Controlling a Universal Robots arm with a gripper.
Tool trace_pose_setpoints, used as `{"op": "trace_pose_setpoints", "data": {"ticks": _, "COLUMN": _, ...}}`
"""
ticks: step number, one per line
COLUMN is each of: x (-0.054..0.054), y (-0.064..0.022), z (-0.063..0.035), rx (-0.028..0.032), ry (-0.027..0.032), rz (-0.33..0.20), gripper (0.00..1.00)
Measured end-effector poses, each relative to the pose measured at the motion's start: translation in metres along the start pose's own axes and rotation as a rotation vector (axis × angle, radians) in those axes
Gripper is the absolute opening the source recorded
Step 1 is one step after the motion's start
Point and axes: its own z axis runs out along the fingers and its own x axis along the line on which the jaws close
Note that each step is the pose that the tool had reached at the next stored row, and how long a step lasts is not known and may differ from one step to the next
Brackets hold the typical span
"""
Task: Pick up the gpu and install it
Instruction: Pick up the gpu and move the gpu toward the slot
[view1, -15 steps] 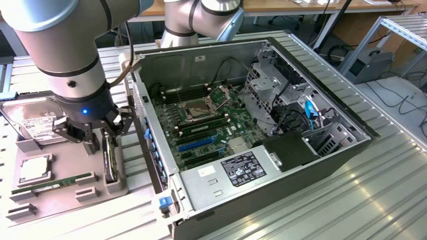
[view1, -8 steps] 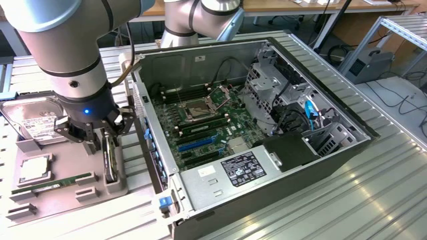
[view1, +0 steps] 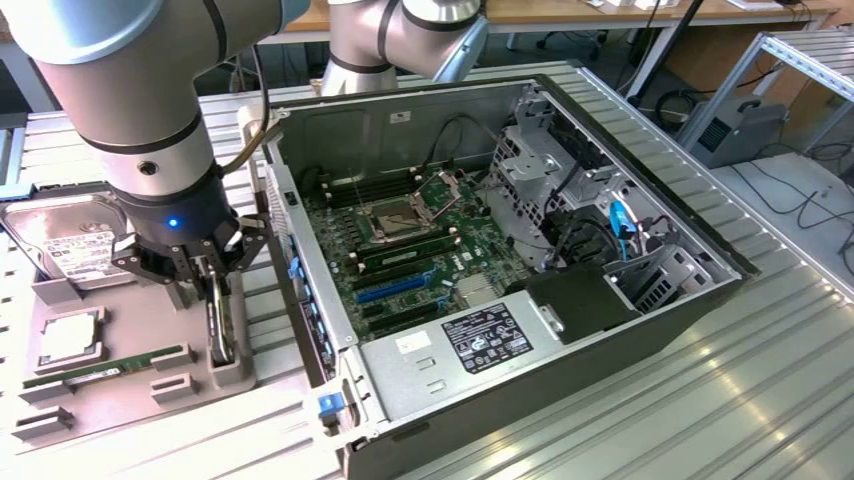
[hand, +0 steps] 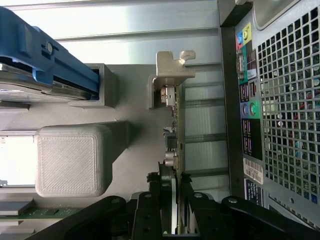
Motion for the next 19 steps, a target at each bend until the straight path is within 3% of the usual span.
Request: {"op": "trace_pose_setpoints", "data": {"ticks": 19, "x": -0.0001, "y": 0.0001, "z": -0.002, "rx": 0.0027, "ry": -0.0002, "rz": 0.0, "gripper": 0.27}}
